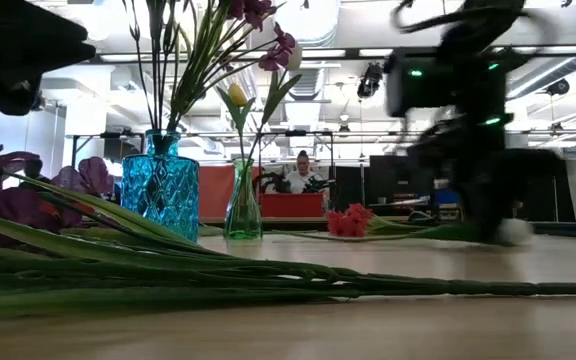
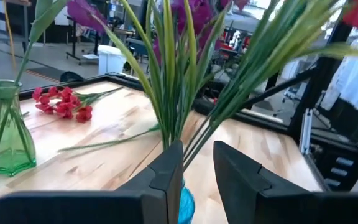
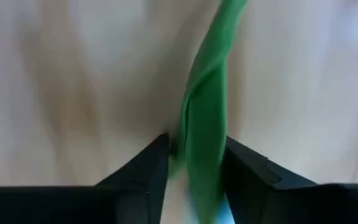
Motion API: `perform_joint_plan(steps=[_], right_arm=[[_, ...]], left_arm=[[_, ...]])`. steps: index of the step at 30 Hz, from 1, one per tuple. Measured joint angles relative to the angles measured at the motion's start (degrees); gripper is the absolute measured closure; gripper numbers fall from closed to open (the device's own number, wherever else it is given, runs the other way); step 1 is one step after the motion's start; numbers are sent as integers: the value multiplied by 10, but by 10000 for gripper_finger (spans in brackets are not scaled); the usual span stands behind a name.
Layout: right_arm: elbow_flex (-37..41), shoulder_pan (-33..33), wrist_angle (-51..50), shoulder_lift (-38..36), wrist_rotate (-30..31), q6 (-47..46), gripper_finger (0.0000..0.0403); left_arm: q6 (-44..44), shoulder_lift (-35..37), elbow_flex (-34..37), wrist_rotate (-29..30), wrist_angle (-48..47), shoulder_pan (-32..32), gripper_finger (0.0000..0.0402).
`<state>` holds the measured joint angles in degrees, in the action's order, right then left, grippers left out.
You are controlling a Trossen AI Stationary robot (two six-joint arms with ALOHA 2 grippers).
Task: Sort flowers into vase by color
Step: Put the bottom white flower into the green vase
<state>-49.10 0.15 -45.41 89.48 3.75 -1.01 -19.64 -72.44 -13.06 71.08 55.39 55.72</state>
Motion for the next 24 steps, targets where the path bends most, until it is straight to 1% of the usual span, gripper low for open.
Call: perform_joint_plan(steps=[1, 2, 5, 6, 8, 11, 12, 13, 17, 21, 24], right_arm=[[2, 6, -33, -12, 1, 11, 286], [3, 12, -52, -26, 16, 18, 293], [0, 23, -87, -68, 91, 19, 302], [0, 24, -101, -79, 106, 22, 302], [-2, 24, -103, -101, 126, 16, 295], [-10, 10, -80, -124, 179, -48, 274], [-11, 2, -61, -128, 196, -79, 267], [-10, -6, -37, -129, 201, -110, 261], [13, -22, 107, -109, 207, -208, 252], [31, -23, 250, -63, 216, -259, 268], [29, -23, 298, -21, 208, -290, 289]], left_arm=[[0, -3, 0, 1, 0, 0, 326], [0, -6, 0, 2, 0, 0, 326], [0, -15, 0, 4, -2, 0, 326], [0, -18, 0, 5, -1, 0, 326], [0, -23, 0, 15, -2, 0, 326], [0, -27, 0, 34, -2, 0, 326], [0, -27, 0, 38, -1, 0, 326], [0, -28, 0, 42, -1, 0, 326], [0, -26, 0, 49, -2, 0, 326], [0, -26, 0, 49, -2, 0, 326], [0, -26, 0, 49, -2, 0, 326]])
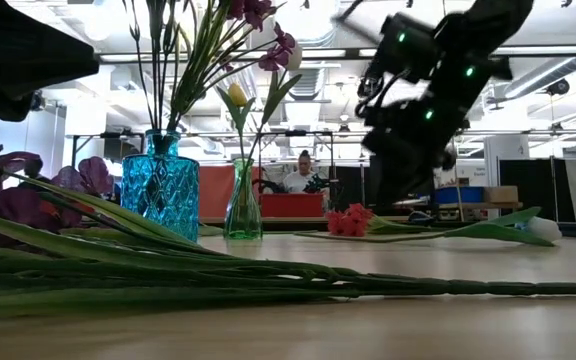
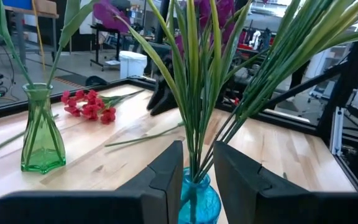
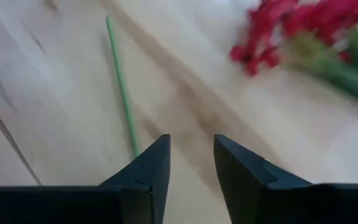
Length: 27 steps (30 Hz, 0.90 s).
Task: Sort flowers into vase by color
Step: Put the bottom white flower into the green vase
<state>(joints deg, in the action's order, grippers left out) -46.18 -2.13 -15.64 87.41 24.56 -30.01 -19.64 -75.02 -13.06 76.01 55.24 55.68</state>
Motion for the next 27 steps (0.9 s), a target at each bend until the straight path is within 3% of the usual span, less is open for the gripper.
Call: perform_joint_plan(steps=[7, 12, 20, 25, 27], right_arm=[[-18, 7, 36, 94, -47, -49, 347], [-32, 24, 36, 106, -87, -44, 381], [-32, 86, -50, 44, -295, -11, 394], [-32, 146, -162, 12, -427, -111, 394], [-32, 167, -197, -7, -421, -193, 394]], left_arm=[[0, 0, 0, 0, -5, 0, 326], [0, 0, 0, 0, -11, 0, 326], [0, 0, 0, -1, -14, 0, 326], [-7, 0, 0, -1, -15, 0, 326], [-9, 0, 0, -2, -15, 0, 326]])
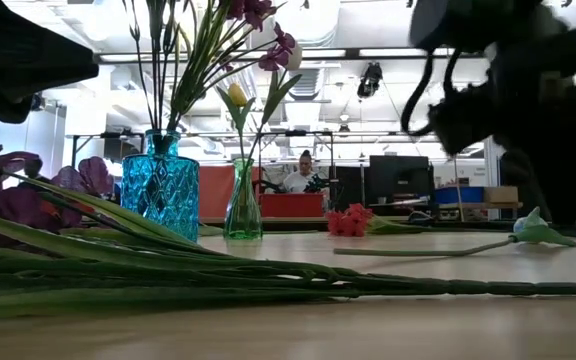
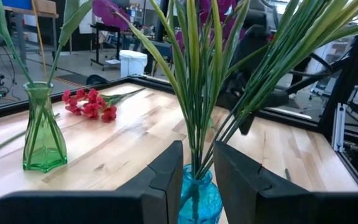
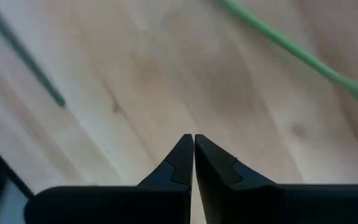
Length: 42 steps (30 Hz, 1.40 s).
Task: Sort flowers into vase by color
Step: Put the bottom white flower into the green vase
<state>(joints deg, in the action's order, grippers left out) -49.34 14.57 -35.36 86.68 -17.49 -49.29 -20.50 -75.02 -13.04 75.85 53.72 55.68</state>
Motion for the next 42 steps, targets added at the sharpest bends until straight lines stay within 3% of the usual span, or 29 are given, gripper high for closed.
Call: perform_joint_plan(steps=[6, 10, 17, 21, 24, 28, 31, 35, 42], right_arm=[[2, 51, -67, -67, 112, -247, 392], [11, 67, -133, -105, 169, -382, 369], [38, 68, -145, -143, 252, -608, 267], [41, 68, -112, -119, 291, -684, 196], [41, 68, -76, -92, 297, -723, 151], [41, 68, -65, -55, 295, -770, 115], [42, 67, -63, -34, 295, -800, 110], [43, 55, -62, -4, 278, -804, 133], [41, 33, -63, 13, 268, -756, 237]], left_arm=[[-2, 1, -1, 0, 8, 0, 326], [12, 2, -2, 0, 8, 0, 326], [109, 2, -3, 2, 8, -1, 326], [130, 2, -3, 6, -37, -1, 326], [119, 2, -3, 44, -82, -1, 326], [116, 2, -3, 78, -107, -1, 326], [121, 2, -3, 82, -107, -1, 326], [123, 2, -3, 82, -118, -1, 326], [131, 2, -3, 82, -119, -1, 326]])
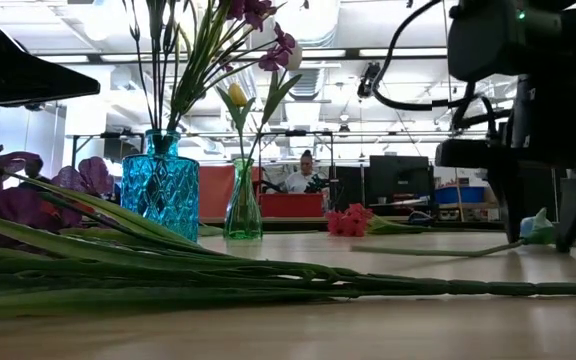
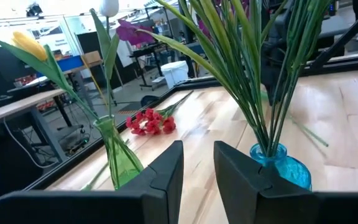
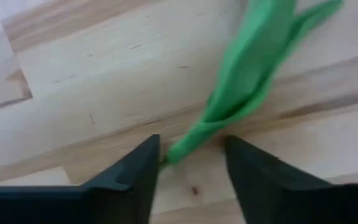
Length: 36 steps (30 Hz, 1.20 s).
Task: Sort flowers into vase by color
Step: Put the bottom white flower into the green vase
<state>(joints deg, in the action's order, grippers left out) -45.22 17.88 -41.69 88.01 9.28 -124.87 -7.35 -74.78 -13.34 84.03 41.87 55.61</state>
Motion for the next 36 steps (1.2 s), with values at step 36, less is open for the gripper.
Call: perform_joint_plan(steps=[36], right_arm=[[-42, -63, 443, -196, 420, 1054, 390]], left_arm=[[-39, 2, -59, -54, 36, -5, 326]])
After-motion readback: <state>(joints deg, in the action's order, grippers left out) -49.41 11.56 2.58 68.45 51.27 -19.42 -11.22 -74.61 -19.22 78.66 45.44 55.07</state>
